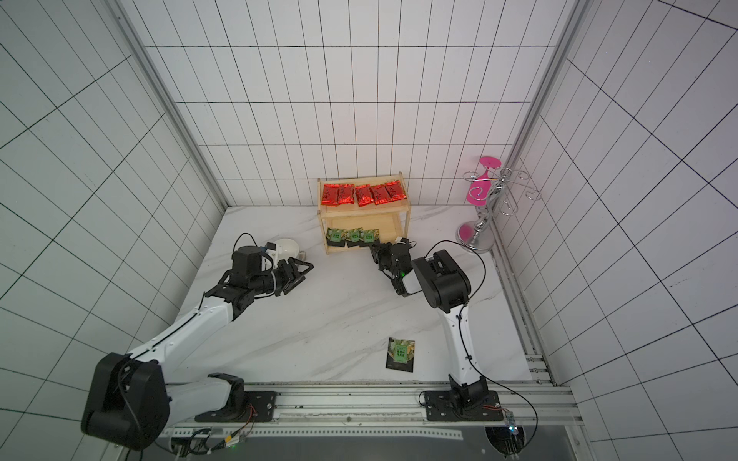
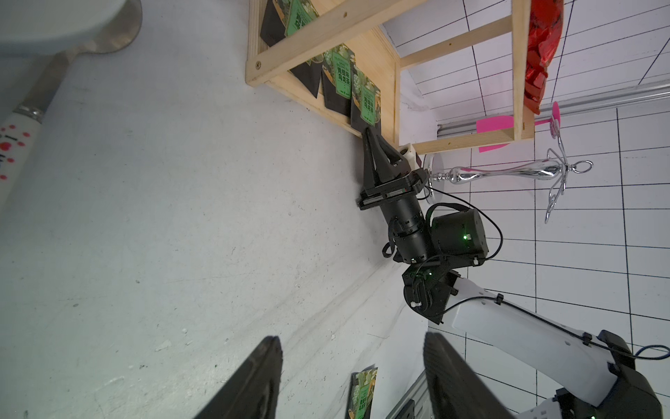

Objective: Place the tea bags on the shelf by color
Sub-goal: Place the tea bag on the shelf.

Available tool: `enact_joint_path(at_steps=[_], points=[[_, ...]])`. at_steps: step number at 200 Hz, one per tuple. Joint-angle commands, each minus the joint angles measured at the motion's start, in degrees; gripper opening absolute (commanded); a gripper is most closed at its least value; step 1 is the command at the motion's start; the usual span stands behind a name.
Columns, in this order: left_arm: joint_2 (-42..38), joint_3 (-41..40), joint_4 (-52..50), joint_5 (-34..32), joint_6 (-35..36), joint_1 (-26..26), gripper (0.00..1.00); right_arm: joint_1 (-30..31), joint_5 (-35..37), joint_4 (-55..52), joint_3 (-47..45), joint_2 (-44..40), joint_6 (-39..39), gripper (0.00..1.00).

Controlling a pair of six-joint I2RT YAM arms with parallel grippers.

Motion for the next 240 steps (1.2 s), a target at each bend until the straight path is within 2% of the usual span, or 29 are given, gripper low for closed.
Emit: enact_joint_path(at_steps=[1,45,88,124,240], points=[[-0.17,-0.54,1.04,0.54,0.51,0.18,0.65,-0.79,-0.11,-8.32,1.98,-3.36,-2.15,0.11],[-0.08,-0.45,1.15,0.97,0.47,0.23,0.65,-1.05,-0.45,-20.58,5.82,-6.49,-7.67,0.10],[-0.23,-0.45,1.15,1.24,0.42,0.32,0.65,-1.06,-1.24,-27.11,9.19,-6.89,-11.68,0.03],[-0.10,-0.60,1.40,1.46,0.33,0.40,0.65,-0.97,-0.61,-32.88,10.63,-8.61,-16.79,0.03],[-0.26,-0.89,1.50,1.68,0.33,0.40,0.65,-1.46,0.51,-34.37,13.91,-7.46,-17.77,0.04]])
